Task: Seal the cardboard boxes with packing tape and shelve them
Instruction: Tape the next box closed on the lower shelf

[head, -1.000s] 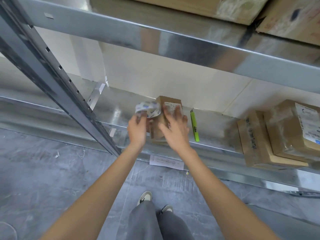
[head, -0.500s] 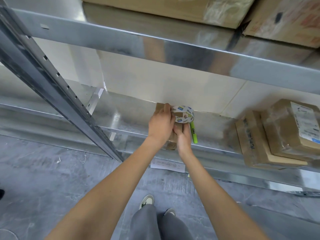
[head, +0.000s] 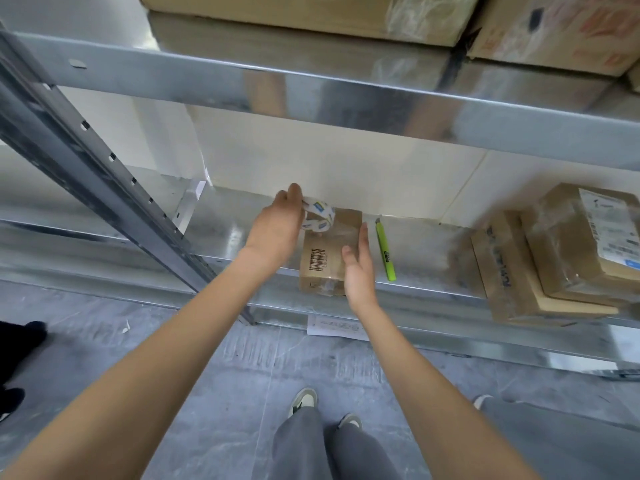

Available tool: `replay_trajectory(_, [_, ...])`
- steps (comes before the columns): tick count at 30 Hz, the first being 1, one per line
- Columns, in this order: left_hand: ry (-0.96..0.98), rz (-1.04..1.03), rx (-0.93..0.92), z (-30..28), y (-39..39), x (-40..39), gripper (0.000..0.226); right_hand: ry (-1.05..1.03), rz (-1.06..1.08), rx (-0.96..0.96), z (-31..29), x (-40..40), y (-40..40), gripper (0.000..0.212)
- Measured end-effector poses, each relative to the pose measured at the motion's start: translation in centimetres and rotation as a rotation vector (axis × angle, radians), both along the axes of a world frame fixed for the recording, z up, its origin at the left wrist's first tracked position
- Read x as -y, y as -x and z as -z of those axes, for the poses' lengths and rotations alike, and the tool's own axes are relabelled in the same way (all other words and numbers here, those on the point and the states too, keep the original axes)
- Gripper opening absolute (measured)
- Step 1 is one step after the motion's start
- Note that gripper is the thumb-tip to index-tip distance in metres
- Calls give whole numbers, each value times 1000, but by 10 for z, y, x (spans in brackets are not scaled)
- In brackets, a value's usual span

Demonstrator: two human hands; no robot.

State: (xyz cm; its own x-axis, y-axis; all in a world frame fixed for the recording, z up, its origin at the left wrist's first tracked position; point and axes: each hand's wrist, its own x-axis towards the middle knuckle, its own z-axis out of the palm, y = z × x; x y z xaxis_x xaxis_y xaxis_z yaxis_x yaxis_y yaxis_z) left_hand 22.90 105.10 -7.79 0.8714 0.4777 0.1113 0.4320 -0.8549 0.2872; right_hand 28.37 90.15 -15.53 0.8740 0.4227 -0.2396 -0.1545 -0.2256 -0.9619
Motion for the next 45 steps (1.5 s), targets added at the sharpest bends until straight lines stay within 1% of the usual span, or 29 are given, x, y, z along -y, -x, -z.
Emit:
replay_trajectory(3, [-31, -10, -54, -1, 9, -7, 27, 23, -9, -6, -1, 0, -1, 60])
replay_trajectory(7, [-66, 8, -39, -1, 14, -5, 52, 46, -17, -7, -2, 0, -1, 59])
replay_trajectory(9, [-43, 2, 22, 7, 15, -5, 56, 101, -28, 63, -2, 0, -1, 59])
replay_trajectory(10, [-6, -16, 58, 13, 17, -4, 54, 189, -54, 158, -3, 0, -1, 58])
replay_trajectory(13, [198, -145, 223, 30, 16, -5, 38, 614, -209, 579, -1, 4, -4, 55])
replay_trajectory(14, [281, -191, 265, 35, 14, -4, 33, 688, -246, 648, -2, 5, -5, 54])
replay_trajectory(15, [381, -236, 303, 42, 10, -4, 28, 732, -277, 665, -4, 6, -7, 54])
replay_trajectory(17, [705, -363, 357, 49, 3, 1, 19, 781, -322, 639, -6, 6, -10, 61])
replay_trajectory(18, [861, -433, 357, 49, 1, 6, 20, 800, -334, 631, -7, 6, -10, 66])
replay_trajectory(19, [951, -483, 357, 50, -1, 10, 21, 817, -340, 632, -8, 6, -10, 70])
replay_trajectory(20, [970, -502, 357, 48, -2, 13, 23, 832, -342, 639, -9, 5, -10, 72])
replay_trajectory(23, [974, -456, 373, 41, -1, 9, 26, 853, -338, 650, -12, 4, -9, 72])
replay_trajectory(24, [928, -414, 351, 37, -1, 5, 27, 856, -338, 649, -13, 4, -9, 72])
replay_trajectory(26, [778, -359, 282, 32, -1, -6, 28, 867, -337, 644, -13, 4, -9, 73])
replay_trajectory(29, [581, -352, 169, 31, 2, -22, 22, 883, -339, 648, -13, 4, -9, 73])
replay_trajectory(30, [542, -357, 133, 33, 6, -26, 22, 885, -338, 651, -13, 4, -9, 73])
replay_trajectory(31, [546, -371, 122, 38, 9, -30, 23, 883, -337, 652, -13, 4, -9, 73])
replay_trajectory(33, [673, -408, 150, 50, 16, -32, 26, 881, -339, 643, -13, 4, -8, 73])
replay_trajectory(36, [949, -530, 264, 66, 16, -27, 28, 884, -347, 637, -13, 3, -7, 73])
replay_trajectory(38, [1174, -656, 369, 71, 11, -18, 24, 900, -352, 646, -14, 3, -7, 73])
replay_trajectory(40, [1332, -782, 433, 71, 7, -9, 18, 953, -363, 683, -16, 1, -8, 73])
replay_trajectory(43, [1405, -828, 459, 80, 5, -5, 24, 1051, -416, 742, -22, -3, -10, 68])
replay_trajectory(45, [1410, -823, 468, 83, 6, -7, 27, 1054, -486, 751, -25, -10, -8, 61])
